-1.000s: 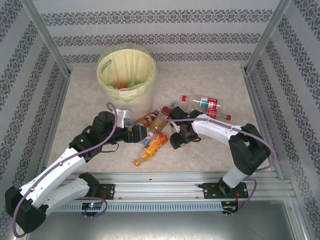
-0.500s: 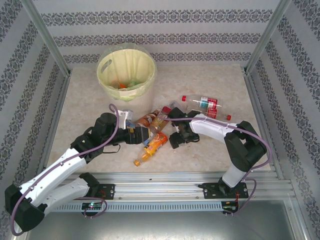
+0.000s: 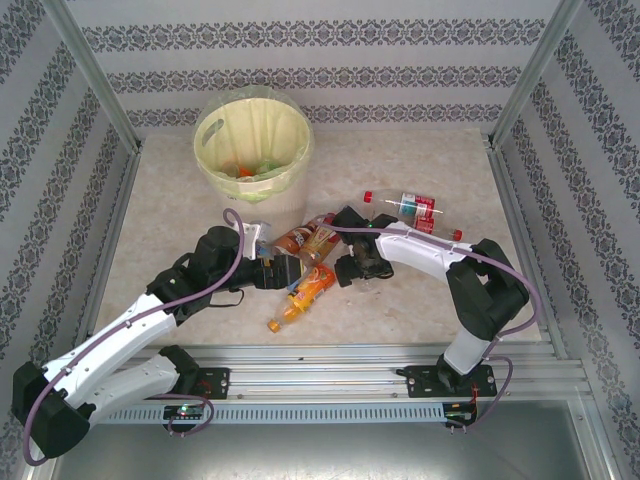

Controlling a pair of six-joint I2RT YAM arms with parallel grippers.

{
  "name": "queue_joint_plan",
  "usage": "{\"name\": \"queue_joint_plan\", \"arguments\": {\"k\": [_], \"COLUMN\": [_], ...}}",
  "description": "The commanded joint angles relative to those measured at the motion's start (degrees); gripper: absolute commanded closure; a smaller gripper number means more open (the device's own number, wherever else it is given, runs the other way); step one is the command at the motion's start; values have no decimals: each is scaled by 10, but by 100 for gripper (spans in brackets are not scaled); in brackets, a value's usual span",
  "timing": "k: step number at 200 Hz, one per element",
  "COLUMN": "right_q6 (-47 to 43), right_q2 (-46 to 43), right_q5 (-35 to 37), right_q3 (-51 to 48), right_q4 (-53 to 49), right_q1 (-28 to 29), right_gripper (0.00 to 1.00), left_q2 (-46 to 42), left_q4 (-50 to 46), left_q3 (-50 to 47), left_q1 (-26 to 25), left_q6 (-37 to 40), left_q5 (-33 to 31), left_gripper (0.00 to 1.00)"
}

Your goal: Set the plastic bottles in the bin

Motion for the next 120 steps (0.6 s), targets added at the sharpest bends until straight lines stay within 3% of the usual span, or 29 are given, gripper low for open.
{"name": "queue_joint_plan", "arguments": {"k": [1,58,120], "right_q6": [13,2,-11], "right_q2": [-1,-65,-213], "right_q5": [15,15,-49], "right_q3": [5,-32,-93], "right_q4": [-15,4,32], "right_q1": [-7,-12,-6], "right_gripper": [25,43,45], "left_q2": [-4,1,38], "left_q4": [29,72,152], "left_q3": [-4,-25,-53], "left_q1": [-10,-14,-29], "left_q6": [-5,-40,-124], "left_q5": [-8,4,-5], "left_gripper": [0,0,0]}}
